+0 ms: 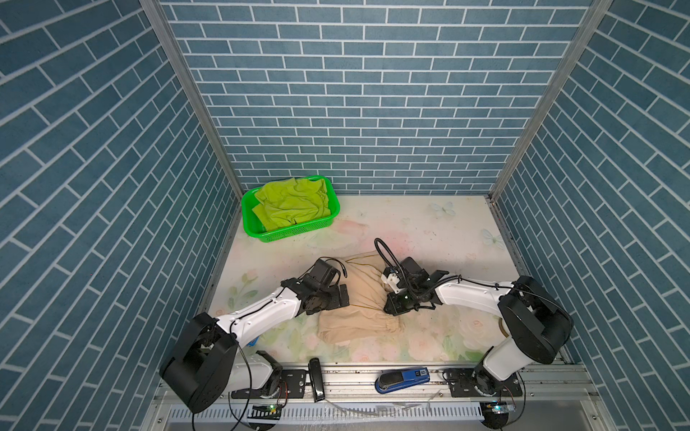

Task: Fold and stack the shorts
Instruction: 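Carry the folded shorts away from the robot with the right gripper while the left withdraws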

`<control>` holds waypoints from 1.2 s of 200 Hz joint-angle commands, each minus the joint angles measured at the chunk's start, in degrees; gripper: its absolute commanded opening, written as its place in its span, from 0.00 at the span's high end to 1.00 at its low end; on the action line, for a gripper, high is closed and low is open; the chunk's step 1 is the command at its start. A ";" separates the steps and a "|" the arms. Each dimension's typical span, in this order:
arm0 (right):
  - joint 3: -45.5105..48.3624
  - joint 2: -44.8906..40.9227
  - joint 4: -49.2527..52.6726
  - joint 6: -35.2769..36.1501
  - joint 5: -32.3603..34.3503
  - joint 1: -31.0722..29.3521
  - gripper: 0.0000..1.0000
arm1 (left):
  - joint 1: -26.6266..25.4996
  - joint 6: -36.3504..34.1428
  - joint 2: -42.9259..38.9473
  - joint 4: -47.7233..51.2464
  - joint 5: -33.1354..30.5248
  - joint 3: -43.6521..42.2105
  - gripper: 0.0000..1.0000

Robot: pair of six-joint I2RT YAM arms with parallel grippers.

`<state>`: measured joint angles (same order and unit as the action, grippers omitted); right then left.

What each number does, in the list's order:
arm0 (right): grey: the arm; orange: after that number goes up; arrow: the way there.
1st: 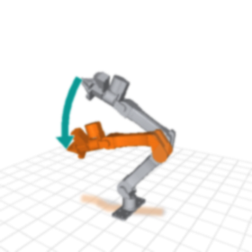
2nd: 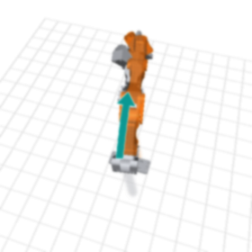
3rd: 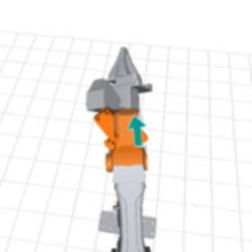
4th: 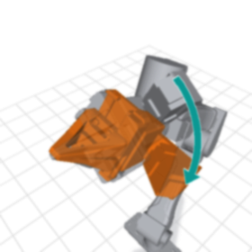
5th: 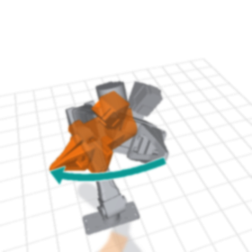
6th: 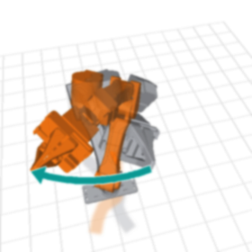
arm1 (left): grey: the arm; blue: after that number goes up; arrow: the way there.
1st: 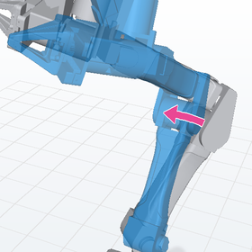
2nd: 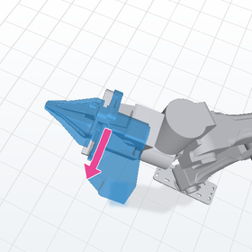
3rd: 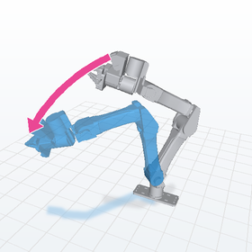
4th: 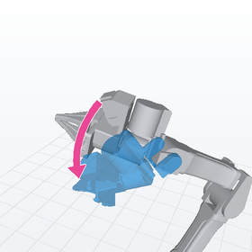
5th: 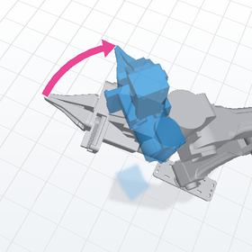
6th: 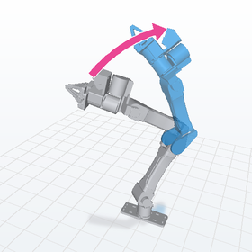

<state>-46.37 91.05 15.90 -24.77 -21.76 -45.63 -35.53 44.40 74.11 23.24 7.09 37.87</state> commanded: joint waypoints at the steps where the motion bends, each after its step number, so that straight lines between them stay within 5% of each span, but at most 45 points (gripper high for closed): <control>1: -1.92 -4.70 3.10 4.54 6.55 -0.67 0.70 | 0.02 -2.15 -3.93 4.65 -2.45 3.63 0.00; 34: -7.24 -10.12 7.82 15.27 8.88 -5.65 0.38 | 1.97 -6.13 -12.00 18.14 -6.97 14.06 0.00; 73: -16.25 -1.55 13.50 28.09 9.49 -15.76 0.19 | 7.59 -8.10 -21.63 33.05 -10.92 22.14 0.00; 120: -24.39 9.22 17.29 35.17 13.57 -23.27 0.09 | 16.72 -7.75 -33.59 43.84 -12.49 24.27 0.00; 240: -28.11 21.48 12.09 36.97 31.53 -27.32 0.07 | 17.01 -7.84 -36.58 46.88 -13.69 22.43 0.00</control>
<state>-72.95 110.13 29.41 11.86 3.84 -72.64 -18.98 37.47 37.30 68.55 -5.56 60.66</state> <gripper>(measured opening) 0.946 0.996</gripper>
